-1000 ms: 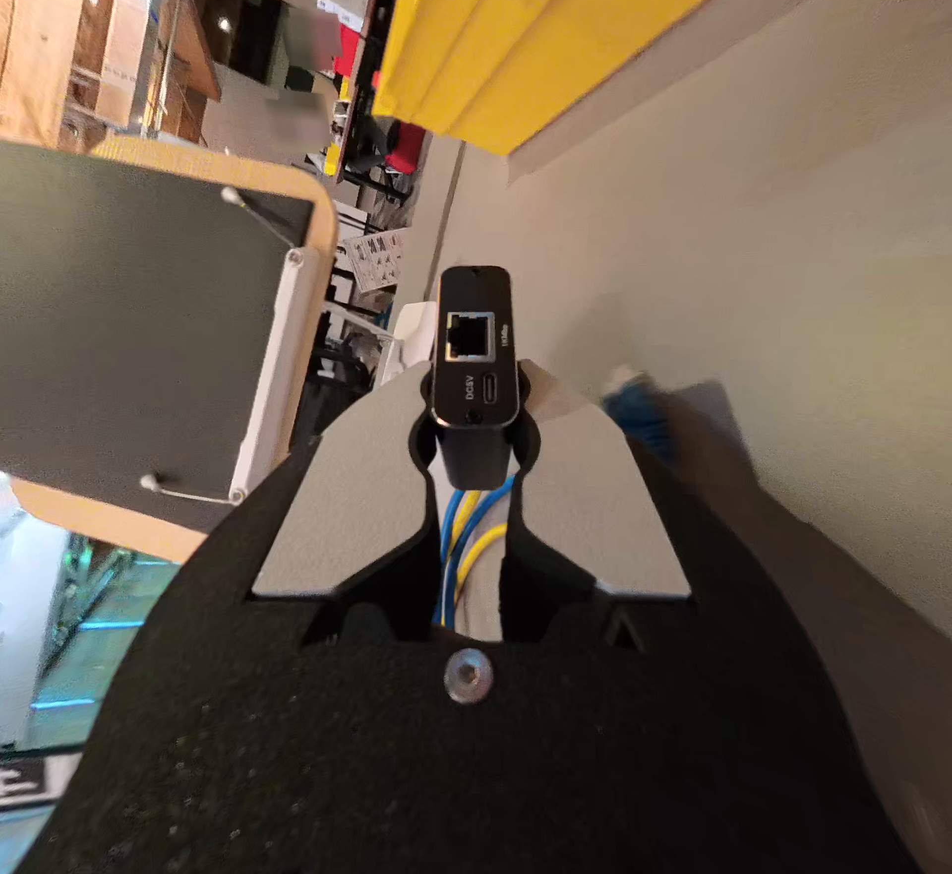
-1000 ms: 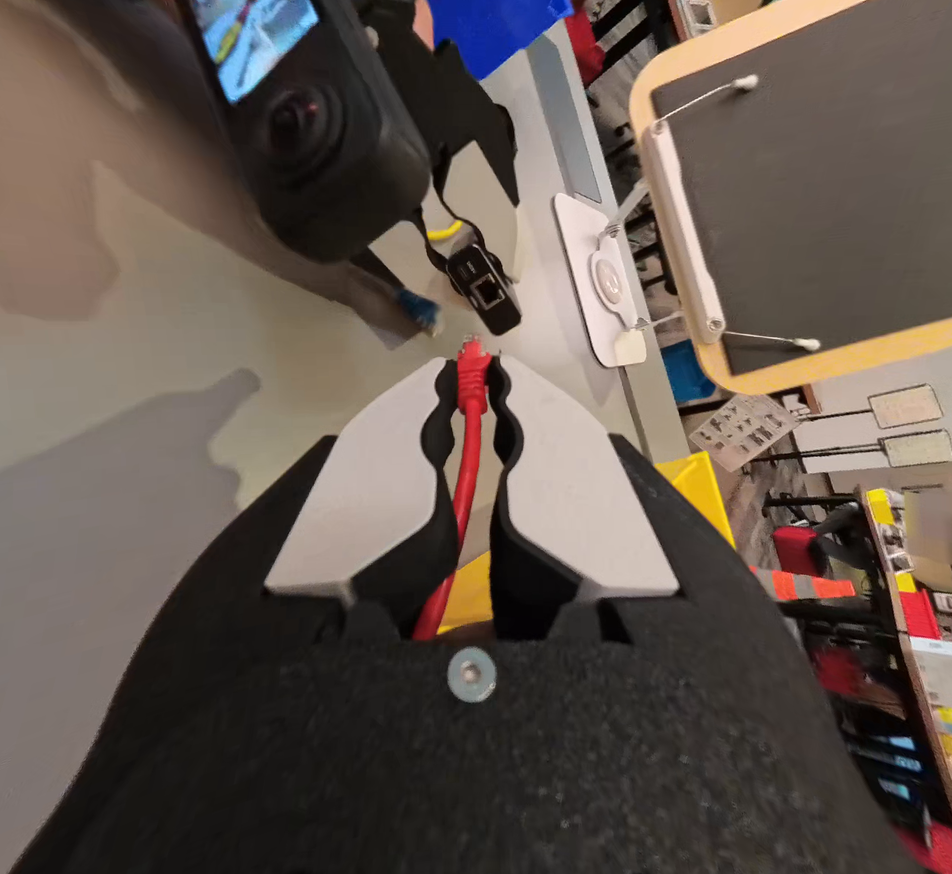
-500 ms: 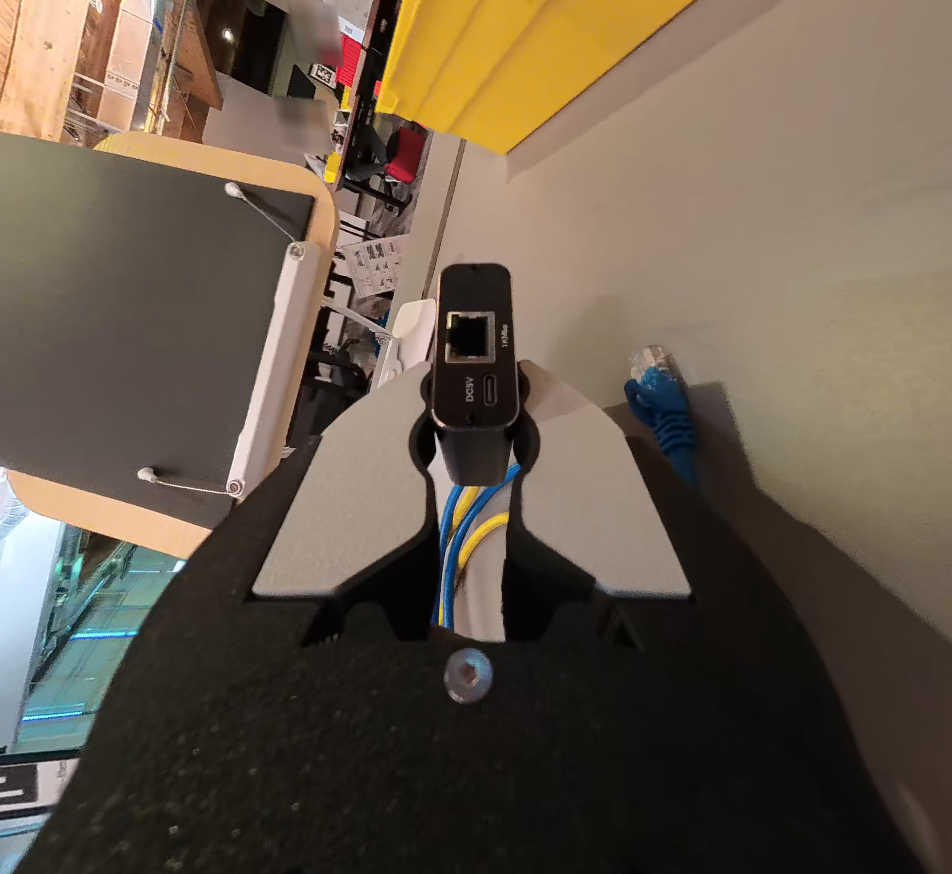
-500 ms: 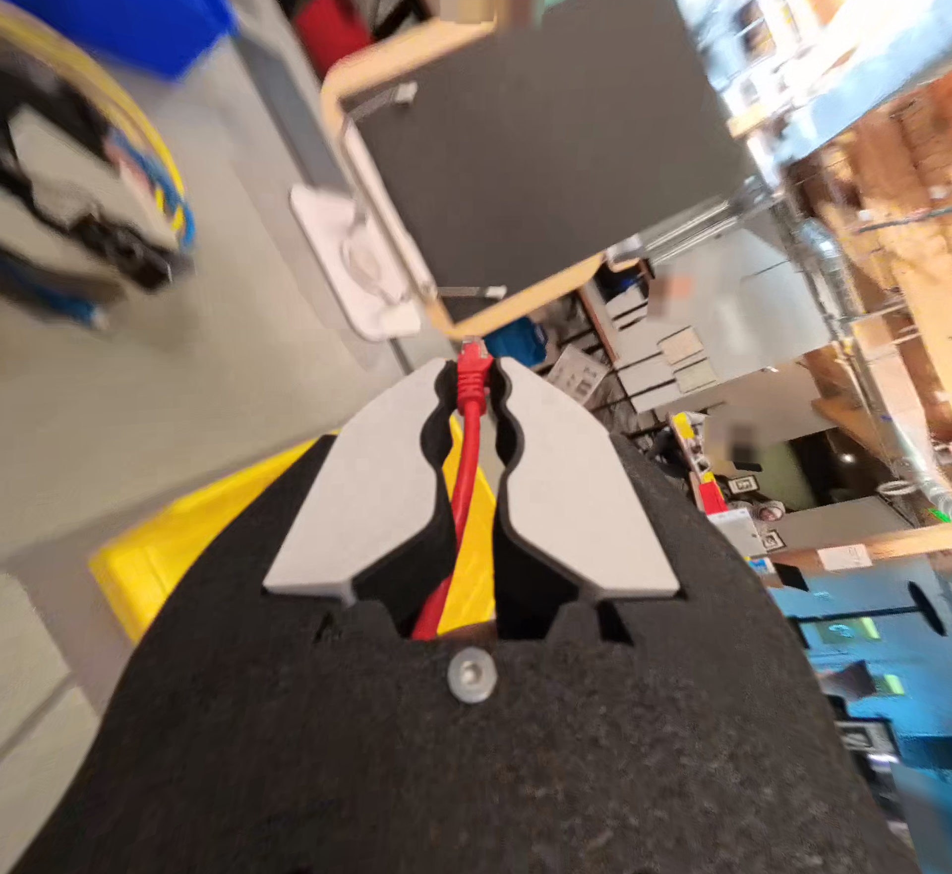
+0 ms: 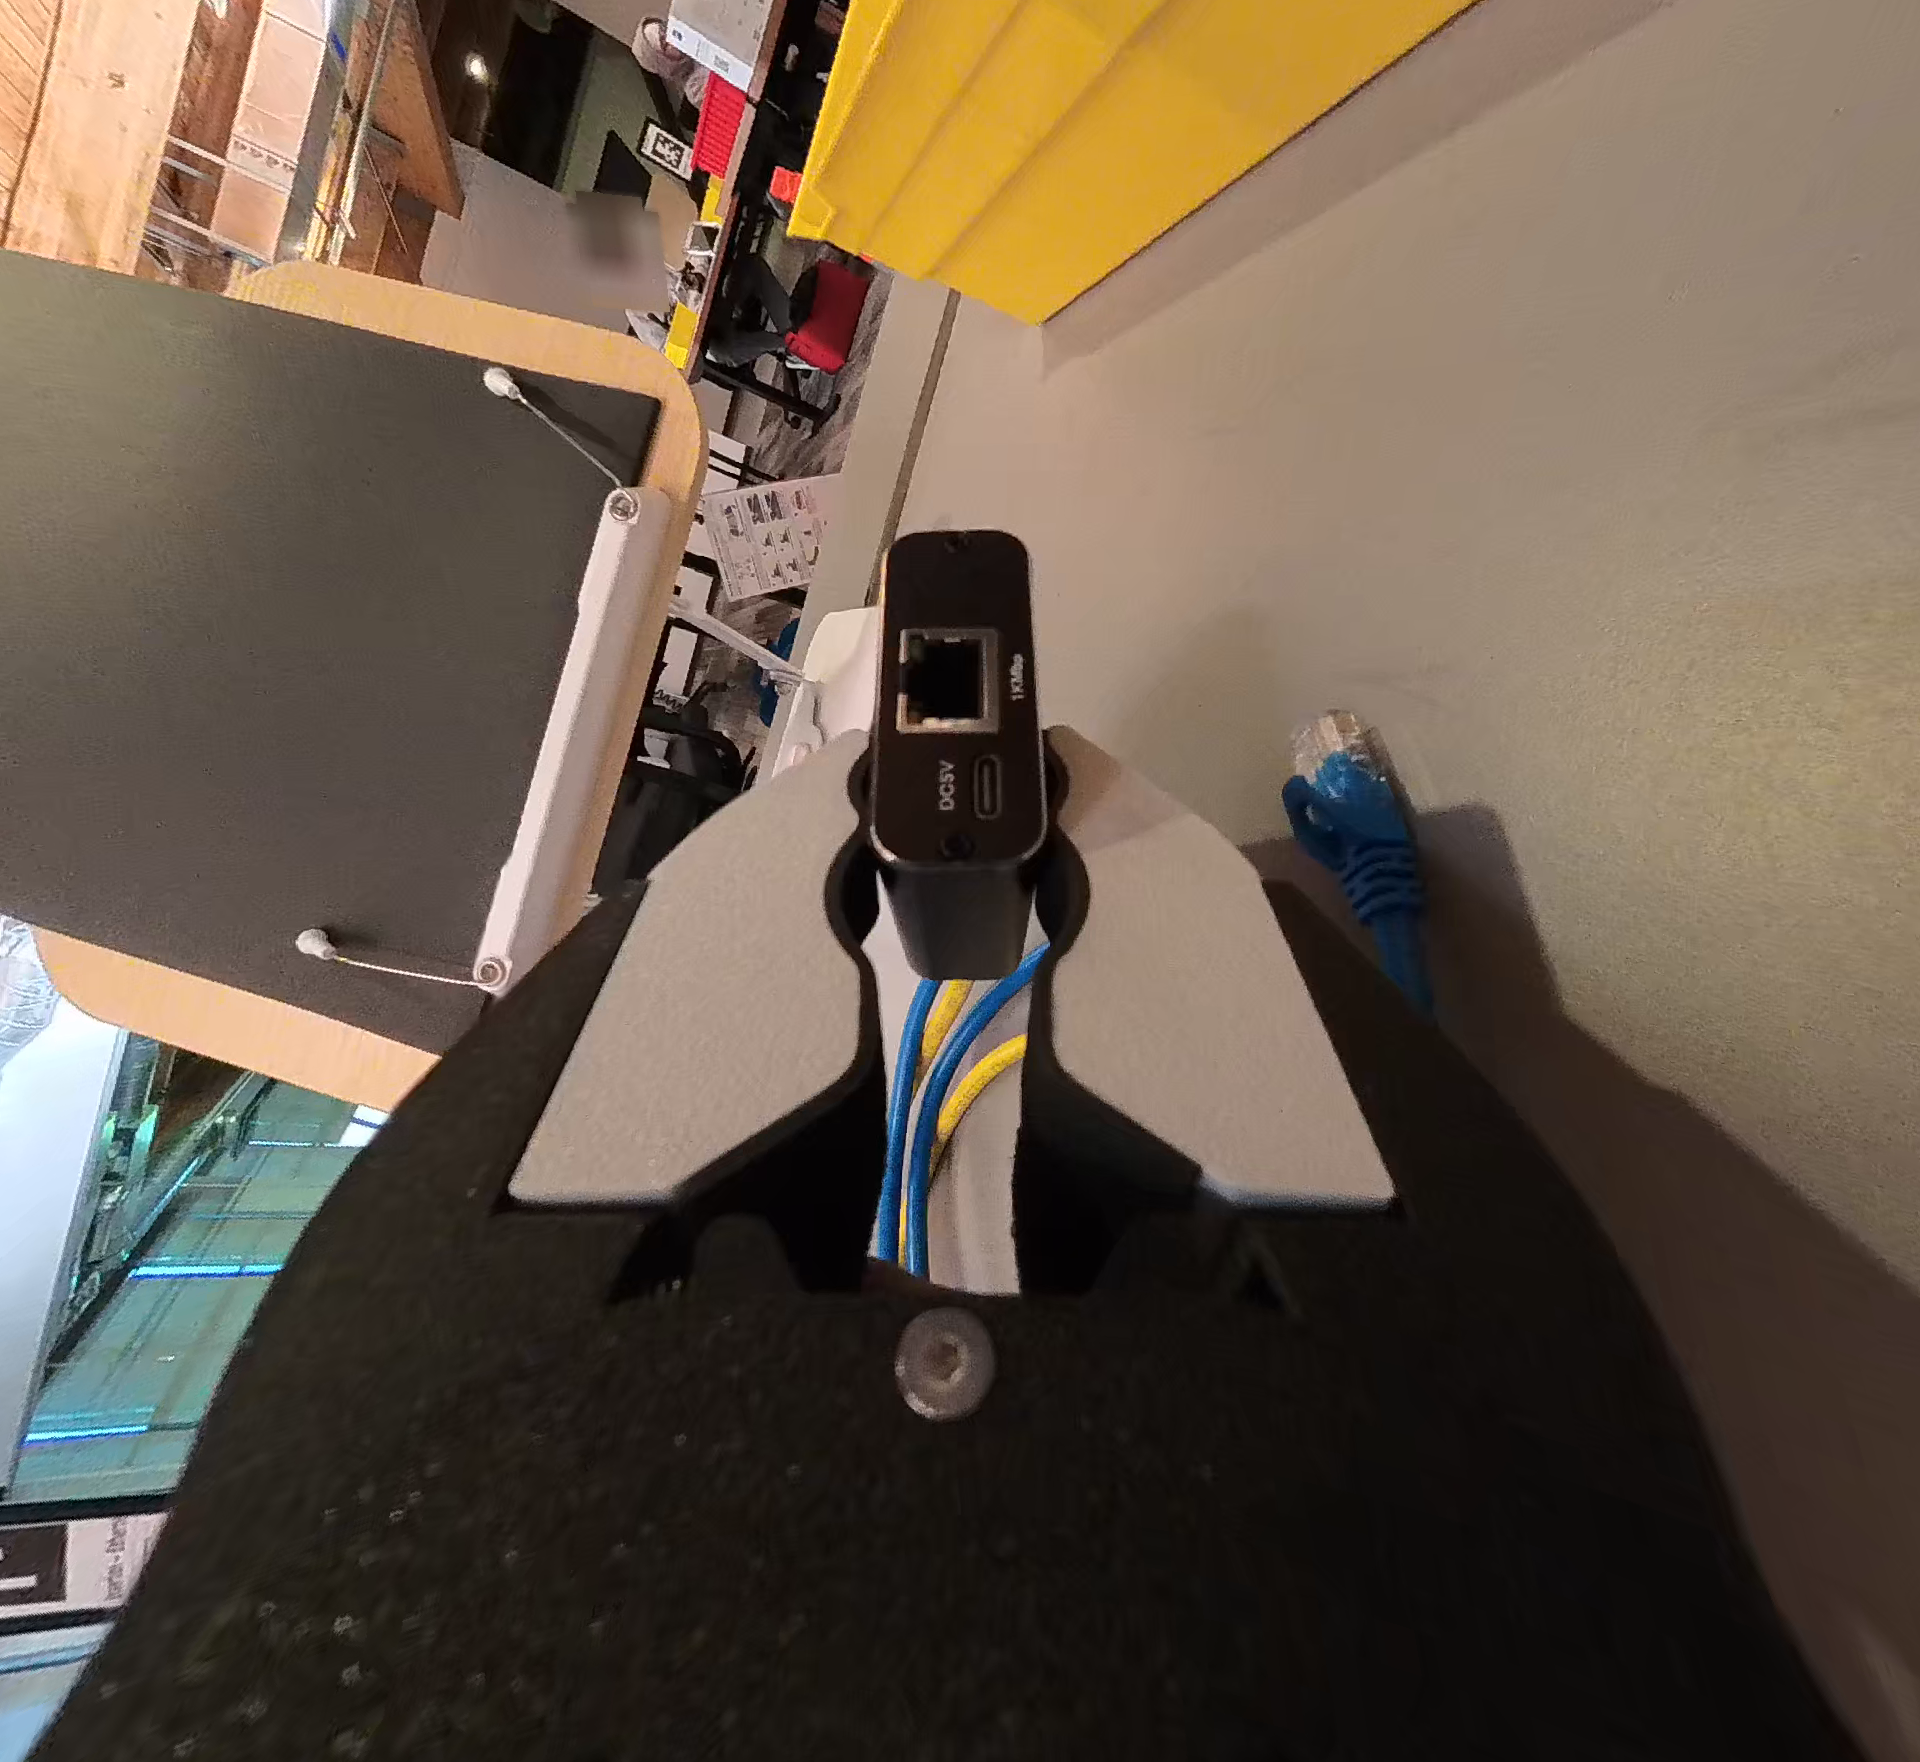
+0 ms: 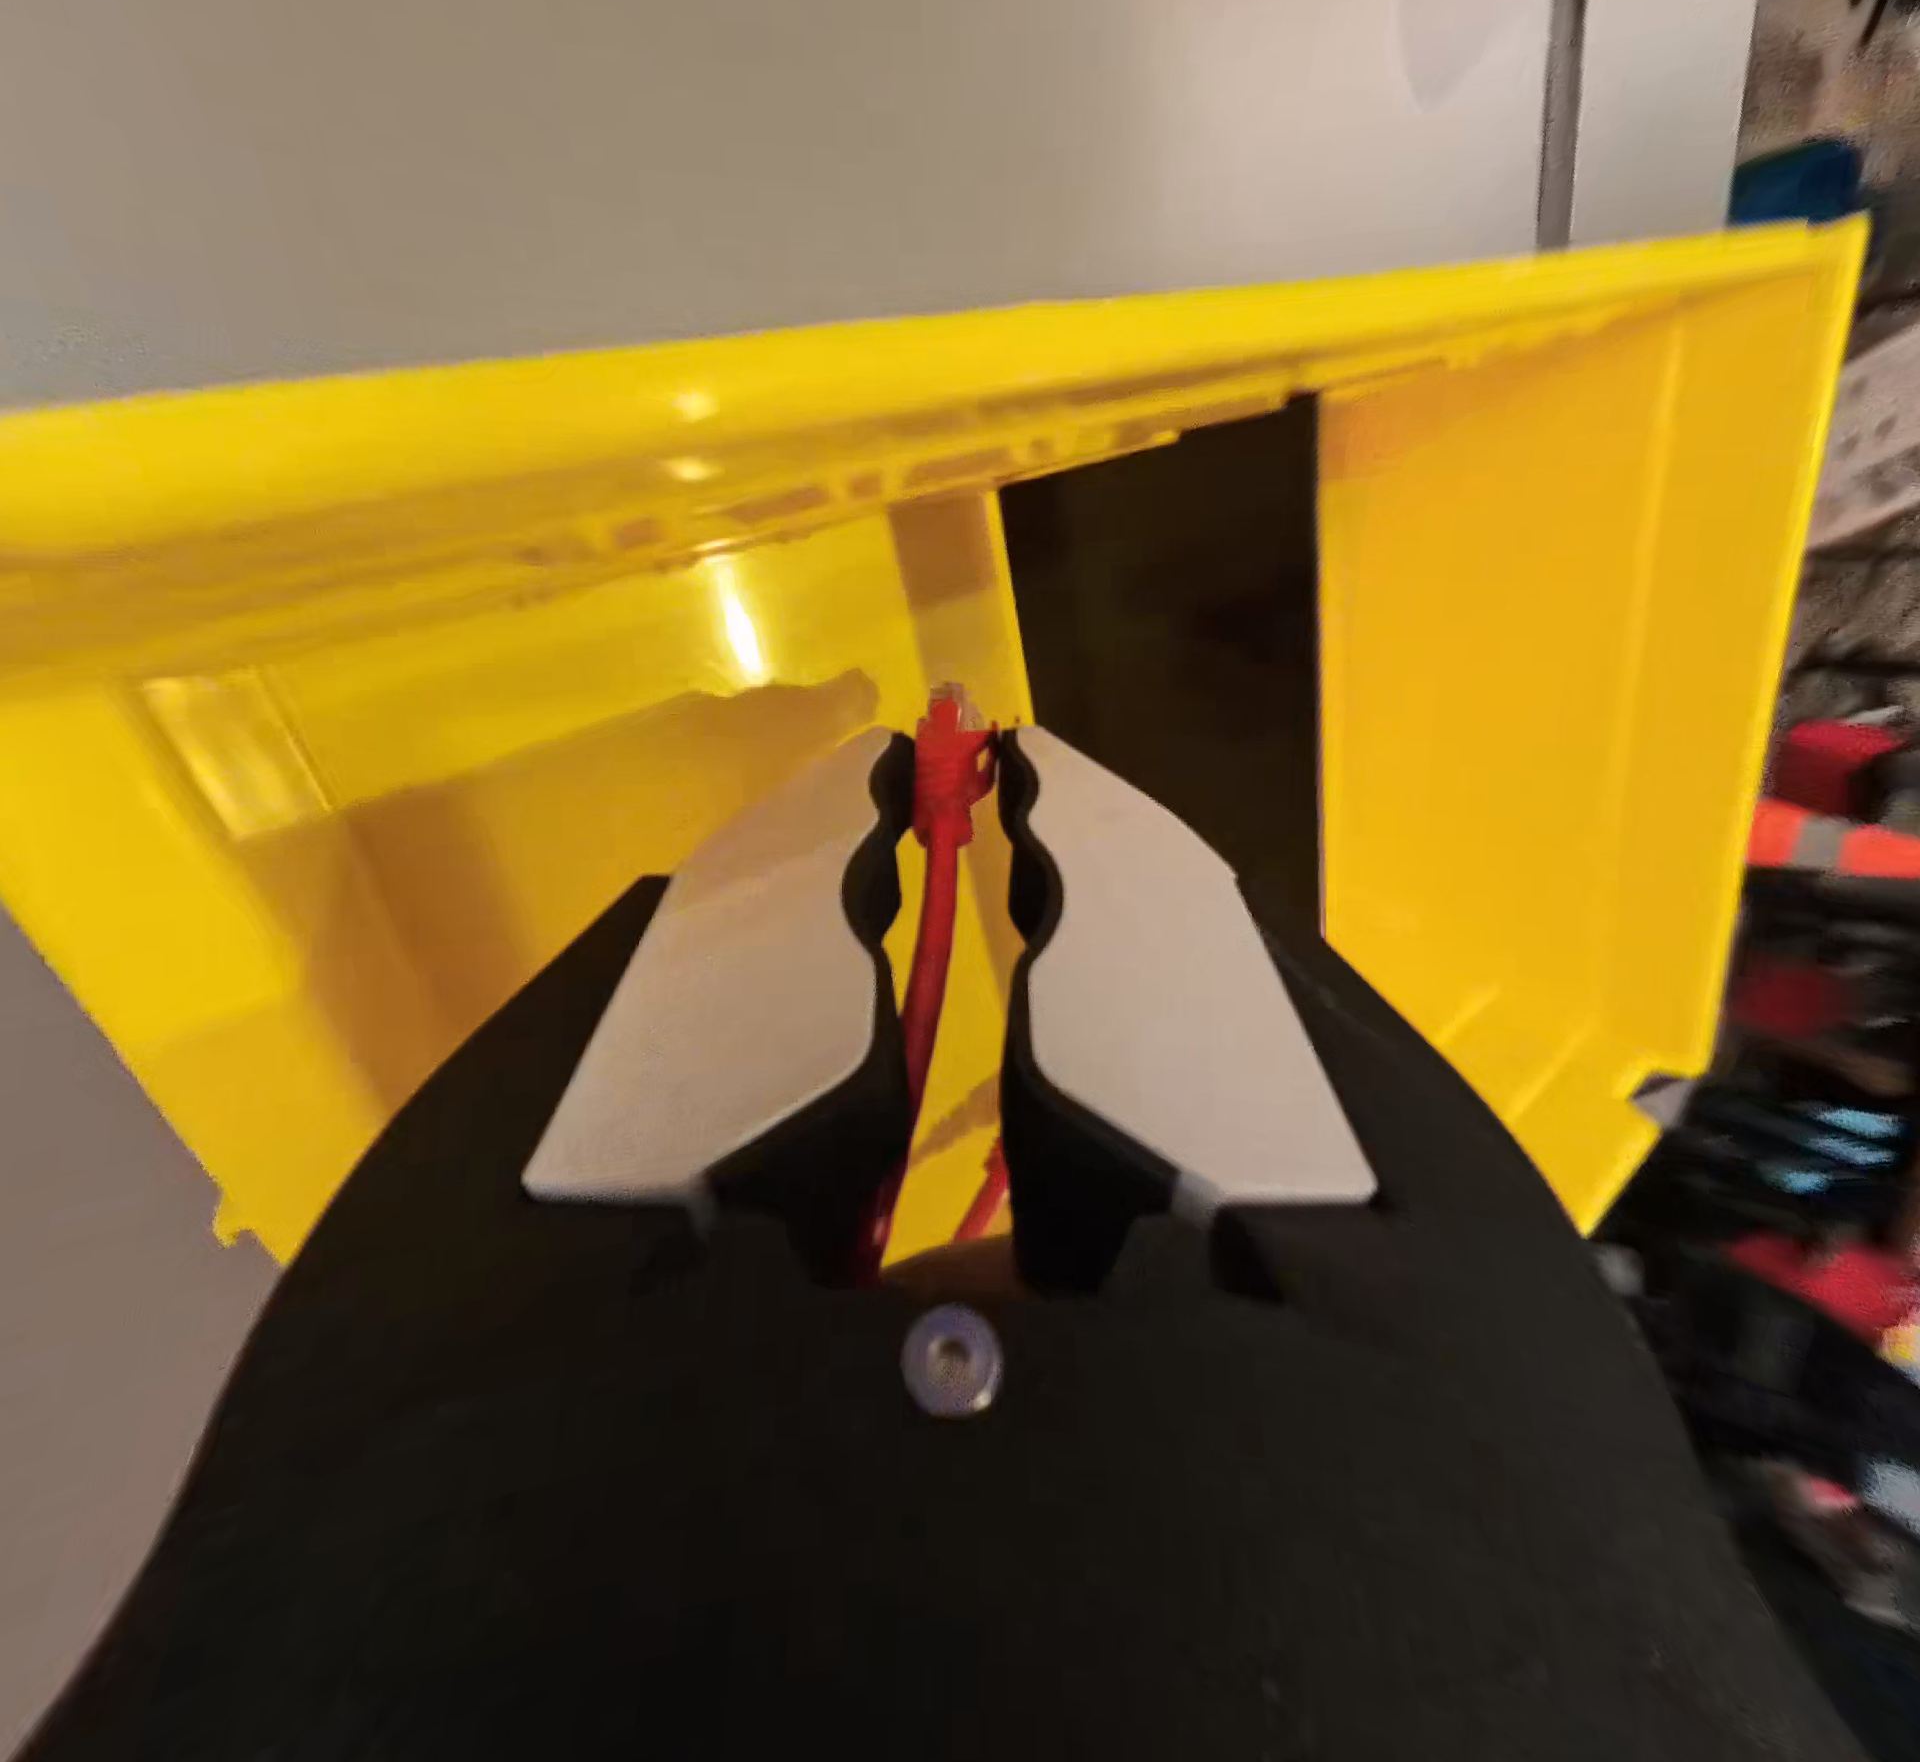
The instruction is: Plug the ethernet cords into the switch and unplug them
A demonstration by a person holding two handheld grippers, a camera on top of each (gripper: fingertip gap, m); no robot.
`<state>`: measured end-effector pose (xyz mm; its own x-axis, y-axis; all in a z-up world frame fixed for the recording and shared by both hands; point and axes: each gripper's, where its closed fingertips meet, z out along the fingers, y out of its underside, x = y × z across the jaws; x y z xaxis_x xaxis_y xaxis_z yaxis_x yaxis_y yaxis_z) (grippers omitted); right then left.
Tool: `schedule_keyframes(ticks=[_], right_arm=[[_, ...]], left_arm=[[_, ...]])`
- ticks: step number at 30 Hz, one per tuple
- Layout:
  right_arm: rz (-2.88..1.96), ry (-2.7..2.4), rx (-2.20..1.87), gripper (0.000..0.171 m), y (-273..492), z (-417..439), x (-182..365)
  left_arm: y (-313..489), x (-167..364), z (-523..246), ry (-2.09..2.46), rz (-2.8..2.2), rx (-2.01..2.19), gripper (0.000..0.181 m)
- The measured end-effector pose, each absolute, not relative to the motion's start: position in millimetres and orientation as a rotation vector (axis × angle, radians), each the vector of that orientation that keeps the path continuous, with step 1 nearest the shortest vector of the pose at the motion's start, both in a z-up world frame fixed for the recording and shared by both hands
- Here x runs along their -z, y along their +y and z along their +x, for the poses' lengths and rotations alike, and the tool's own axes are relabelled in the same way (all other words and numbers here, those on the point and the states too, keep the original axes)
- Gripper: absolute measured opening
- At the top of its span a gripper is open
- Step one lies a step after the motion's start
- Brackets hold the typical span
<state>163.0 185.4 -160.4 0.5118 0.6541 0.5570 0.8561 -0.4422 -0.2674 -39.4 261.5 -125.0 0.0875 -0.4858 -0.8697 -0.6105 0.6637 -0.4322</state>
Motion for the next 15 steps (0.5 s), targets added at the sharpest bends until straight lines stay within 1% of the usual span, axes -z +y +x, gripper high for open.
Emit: schedule_keyframes(ticks=[2, 4, 7, 11, 13, 15], right_arm=[[-2.305, -1.139, 0.414, 0.019, 182, 165, 160], [-2.286, -1.067, 0.407, 0.022, 186, 167, 153], [-2.17, -0.942, 0.423, 0.021, 199, 167, 130], [-2.095, -0.77, 0.323, 0.022, 208, 159, 97], [-2.159, -0.836, 0.418, 0.022, 207, 164, 109], [-2.228, -0.932, 0.593, 0.027, 207, 174, 131]], left_arm=[[260, 126, -39, 1.558, -0.928, -0.116, 0.026], [258, 126, -38, 1.566, -0.915, -0.126, 0.026], [255, 126, -37, 1.571, -0.893, -0.139, 0.026], [255, 126, -37, 1.572, -0.895, -0.138, 0.026], [256, 127, -37, 1.573, -0.901, -0.139, 0.026], [256, 128, -37, 1.576, -0.905, -0.139, 0.026]])
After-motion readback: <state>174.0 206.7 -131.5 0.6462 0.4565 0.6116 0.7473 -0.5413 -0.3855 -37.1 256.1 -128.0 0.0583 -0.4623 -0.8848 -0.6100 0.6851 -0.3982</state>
